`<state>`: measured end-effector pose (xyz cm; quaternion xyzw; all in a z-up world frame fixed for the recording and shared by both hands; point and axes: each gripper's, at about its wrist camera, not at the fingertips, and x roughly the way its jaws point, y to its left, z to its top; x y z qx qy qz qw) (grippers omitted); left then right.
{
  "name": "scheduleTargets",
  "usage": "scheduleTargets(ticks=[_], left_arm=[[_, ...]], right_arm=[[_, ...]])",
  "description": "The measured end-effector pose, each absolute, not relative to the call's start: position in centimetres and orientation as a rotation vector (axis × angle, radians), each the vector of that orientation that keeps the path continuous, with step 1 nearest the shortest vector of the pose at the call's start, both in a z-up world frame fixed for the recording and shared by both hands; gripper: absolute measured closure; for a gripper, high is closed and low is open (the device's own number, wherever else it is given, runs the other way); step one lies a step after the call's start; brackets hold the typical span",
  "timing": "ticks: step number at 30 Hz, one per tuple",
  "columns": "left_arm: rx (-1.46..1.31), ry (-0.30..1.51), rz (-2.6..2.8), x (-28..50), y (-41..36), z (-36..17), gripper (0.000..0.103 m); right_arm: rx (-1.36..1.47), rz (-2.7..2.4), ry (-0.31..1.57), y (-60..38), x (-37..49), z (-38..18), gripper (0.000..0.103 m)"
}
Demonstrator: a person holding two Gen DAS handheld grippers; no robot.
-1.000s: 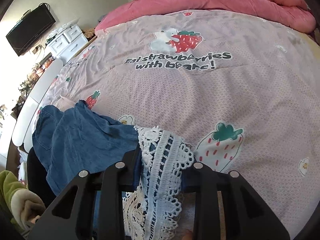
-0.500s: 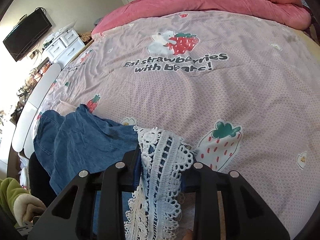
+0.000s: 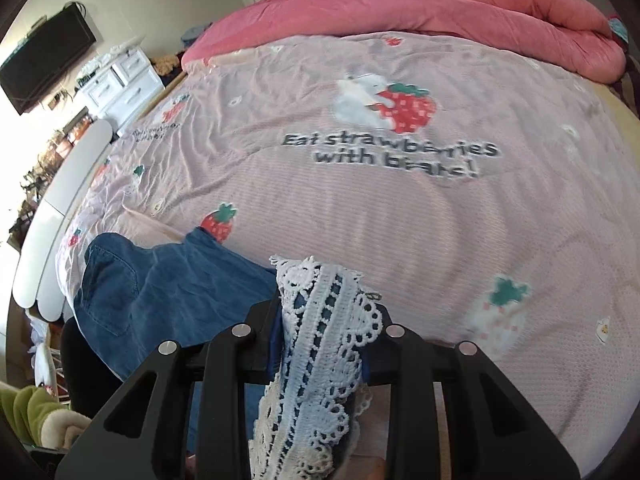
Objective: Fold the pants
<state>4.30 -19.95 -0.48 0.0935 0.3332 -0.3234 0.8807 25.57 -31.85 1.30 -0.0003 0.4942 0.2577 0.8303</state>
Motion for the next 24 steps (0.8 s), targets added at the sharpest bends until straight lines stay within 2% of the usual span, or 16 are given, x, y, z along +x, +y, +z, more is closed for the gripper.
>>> scheduleTargets(ticks=[15, 24], left_arm=[[-0.113, 0.730, -0.570, 5.0, -6.7, -1.0, 0.093], [-0.239, 0.818, -0.533, 5.8, -3.0, -3.4, 0.093]], right_arm=[[-0.163, 0.455, 1.145, -16.5, 26.7, 0.1, 0.077], [-0.286, 0.408, 1.186, -10.3, 26.4, -2.7, 0.074]])
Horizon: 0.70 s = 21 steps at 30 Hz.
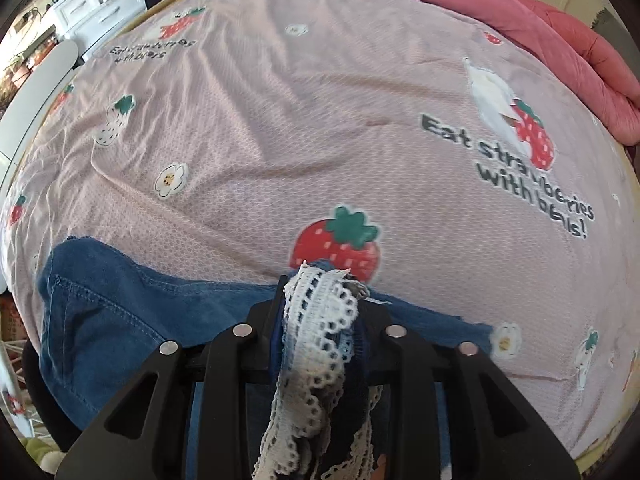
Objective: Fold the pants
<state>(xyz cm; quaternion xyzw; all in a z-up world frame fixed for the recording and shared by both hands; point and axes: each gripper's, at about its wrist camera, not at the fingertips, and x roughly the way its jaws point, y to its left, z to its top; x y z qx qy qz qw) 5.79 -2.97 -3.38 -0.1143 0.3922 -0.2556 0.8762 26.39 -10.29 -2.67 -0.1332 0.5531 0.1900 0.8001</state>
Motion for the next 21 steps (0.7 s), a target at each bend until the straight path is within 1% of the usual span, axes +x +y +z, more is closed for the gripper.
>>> scheduleTargets(ticks=[1, 2, 3, 4, 6, 7, 8, 9, 10, 11, 12, 14, 16, 17, 19, 21], left_arm=[[-0.241, 0.824, -0.528, 5.7, -2.7, -3.5, 0.093], [-0.247, 0.833, -0.520, 5.7, -2.5, -3.8, 0.093], [-0.251, 0.838, -0.518, 5.7, -2.6, -4.0, 0.093], [-0.258, 0.849, -0.518, 5.7, -2.8, -4.2, 0.093], [-0.261, 0.856, -0.514, 5.7, -2.6, -4.4, 0.090], [-0.257, 0.856, -0.512, 5.6, -2.6, -4.4, 0.087], [-0.254, 0.856, -0.510, 5.5, -2.7, -4.4, 0.078], [-0.253, 0.854, -0.505, 5.4, -3.0, -4.4, 0.072], [-0.254, 0.852, -0.500, 5.2, -2.9, -4.2, 0.061], [-0.255, 0.849, -0.497, 4.9, -2.7, -4.0, 0.058], [-0.254, 0.841, -0.492, 4.6, -2.4, -3.8, 0.056], [-0.244, 0.823, -0.465, 4.0, -1.7, -3.5, 0.048], [-0.255, 0.806, -0.438, 3.7, -0.8, -2.8, 0.046], [-0.259, 0.802, -0.427, 3.7, 0.1, -2.5, 0.043], [-0.252, 0.790, -0.416, 3.6, 0.8, -1.8, 0.040], [-0.249, 0.775, -0.397, 3.5, 1.3, -1.2, 0.037]], right_arm=[[-0.286, 0.416, 1.190, -10.0, 26.3, -2.8, 0.071], [-0.266, 0.438, 1.194, -9.8, 26.3, -2.7, 0.065], [-0.245, 0.456, 1.191, -9.7, 26.2, -2.4, 0.062], [-0.237, 0.476, 1.190, -9.6, 26.1, -2.0, 0.056], [-0.187, 0.554, 1.151, -9.9, 25.6, -0.3, 0.051], [-0.170, 0.578, 1.140, -10.2, 25.4, 0.3, 0.044], [-0.153, 0.604, 1.122, -10.9, 24.9, 1.2, 0.036], [-0.148, 0.622, 1.092, -11.6, 24.3, 2.0, 0.033], [-0.153, 0.650, 1.059, -12.4, 23.5, 2.8, 0.029], [-0.174, 0.689, 1.018, -13.3, 22.3, 3.5, 0.026], [-0.202, 0.705, 0.980, -14.1, 21.1, 4.0, 0.026], [-0.285, 0.719, 0.918, -16.0, 18.1, 3.9, 0.026], [-0.348, 0.734, 0.883, -17.4, 15.5, 3.0, 0.026], [-0.370, 0.743, 0.877, -17.8, 14.5, 2.5, 0.026], [-0.413, 0.765, 0.861, -18.9, 12.1, 1.0, 0.026], [-0.429, 0.792, 0.854, -19.4, 10.5, 0.1, 0.027]])
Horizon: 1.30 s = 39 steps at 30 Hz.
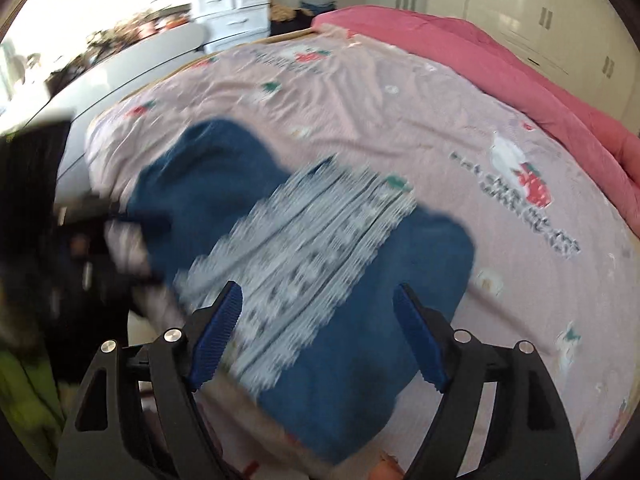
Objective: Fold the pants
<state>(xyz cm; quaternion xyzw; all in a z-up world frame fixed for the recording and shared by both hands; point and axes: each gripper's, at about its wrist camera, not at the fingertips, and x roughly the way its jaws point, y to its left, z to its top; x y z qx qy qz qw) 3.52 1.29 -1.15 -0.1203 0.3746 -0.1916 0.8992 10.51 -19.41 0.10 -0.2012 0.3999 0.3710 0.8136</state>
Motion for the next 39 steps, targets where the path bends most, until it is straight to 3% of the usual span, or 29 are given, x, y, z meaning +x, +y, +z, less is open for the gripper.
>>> scheduleTargets(ticks=[6, 7, 8, 10, 14, 21, 25, 29, 39], left_arm=[[-0.262, 0.778, -0.383, 4.4, 2.1, -0.3, 0.032], [-0.276, 0.790, -0.392, 4.8, 2.0, -0.4, 0.032], [-0.287, 0.806, -0.405, 5.1, 2.4, -0.7, 0.032], [-0.306, 0.848, -0.430, 6.1, 1.8, -1.6, 0.032], [-0.331, 0.897, -0.447, 7.2, 1.5, -2.5, 0.052], [-0.304, 0.876, -0.418, 6.7, 1.9, -2.2, 0.052], [-0.266, 0.860, -0.397, 6.6, 1.6, -1.8, 0.048], [-0.232, 0.834, -0.397, 5.9, 1.0, -1.0, 0.046], [-0.060, 0.859, -0.458, 5.7, -3.8, -1.1, 0.046]], right_arm=[[-0.501, 0.887, 0.814, -17.9, 6.6, -1.9, 0.048], [-0.536, 0.893, 0.807, -17.2, 6.1, -2.5, 0.059], [-0.553, 0.901, 0.808, -16.8, 5.9, -2.9, 0.078], [-0.550, 0.892, 0.830, -16.0, 6.1, -3.6, 0.096], [-0.452, 0.977, 0.846, -15.7, 6.0, -3.4, 0.096], [-0.410, 1.005, 0.892, -15.9, 6.0, -4.9, 0.091], [-0.378, 0.988, 0.847, -18.4, 6.5, -1.8, 0.081], [-0.324, 0.867, 0.802, -21.3, 10.7, 1.2, 0.060], [-0.325, 0.848, 0.879, -15.5, 22.4, 0.1, 0.056]])
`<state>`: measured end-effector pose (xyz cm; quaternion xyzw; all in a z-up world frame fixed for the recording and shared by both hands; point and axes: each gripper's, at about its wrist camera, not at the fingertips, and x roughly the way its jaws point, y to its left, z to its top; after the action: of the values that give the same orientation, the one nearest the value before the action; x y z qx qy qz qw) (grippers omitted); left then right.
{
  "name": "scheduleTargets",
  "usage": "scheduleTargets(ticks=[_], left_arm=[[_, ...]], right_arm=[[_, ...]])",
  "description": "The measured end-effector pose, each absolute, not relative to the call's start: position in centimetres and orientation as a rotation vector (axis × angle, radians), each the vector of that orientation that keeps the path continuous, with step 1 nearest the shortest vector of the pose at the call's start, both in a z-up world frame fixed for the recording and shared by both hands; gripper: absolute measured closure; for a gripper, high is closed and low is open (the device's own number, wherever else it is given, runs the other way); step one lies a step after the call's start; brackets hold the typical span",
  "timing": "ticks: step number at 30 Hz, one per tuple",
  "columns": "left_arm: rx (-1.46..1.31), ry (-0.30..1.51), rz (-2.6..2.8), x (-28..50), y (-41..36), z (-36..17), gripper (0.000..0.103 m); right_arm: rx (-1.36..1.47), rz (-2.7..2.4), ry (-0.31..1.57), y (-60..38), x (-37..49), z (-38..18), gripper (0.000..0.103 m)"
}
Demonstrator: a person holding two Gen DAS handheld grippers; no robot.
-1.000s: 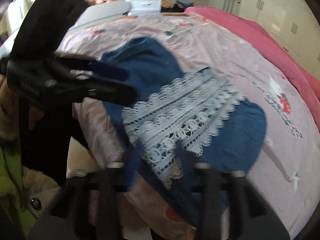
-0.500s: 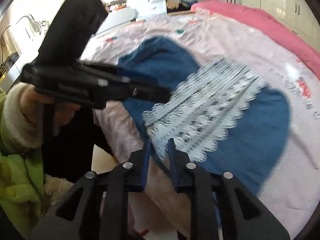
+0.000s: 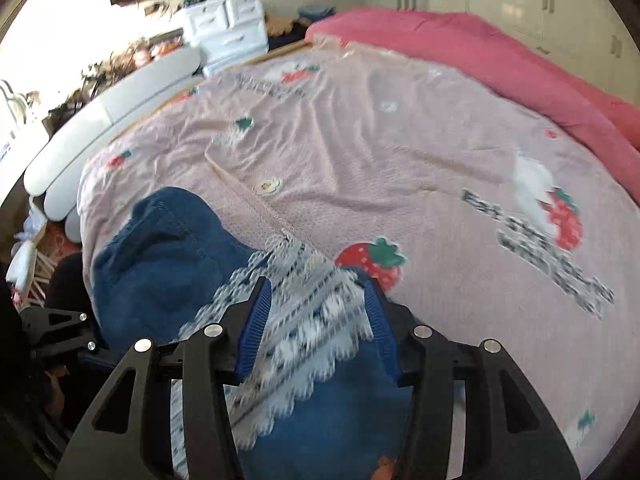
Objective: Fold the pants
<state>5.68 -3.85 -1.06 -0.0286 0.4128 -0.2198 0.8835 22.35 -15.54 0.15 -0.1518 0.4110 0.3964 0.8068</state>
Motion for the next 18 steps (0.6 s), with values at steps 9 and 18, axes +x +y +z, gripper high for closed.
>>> scheduleTargets(ticks=[9, 18], left_arm=[[-0.126, 0.965, -0.480, 6.9, -3.2, -3.9, 0.082], [-0.183, 0.973, -0.456, 6.3, -0.8, -3.7, 0.090]], right_arm=[[-0.435, 0.816, 0.949, -13.4, 22.8, -2.7, 0.090], [-0.364, 0.890, 0.907, -11.9, 23.0, -0.5, 0.091]])
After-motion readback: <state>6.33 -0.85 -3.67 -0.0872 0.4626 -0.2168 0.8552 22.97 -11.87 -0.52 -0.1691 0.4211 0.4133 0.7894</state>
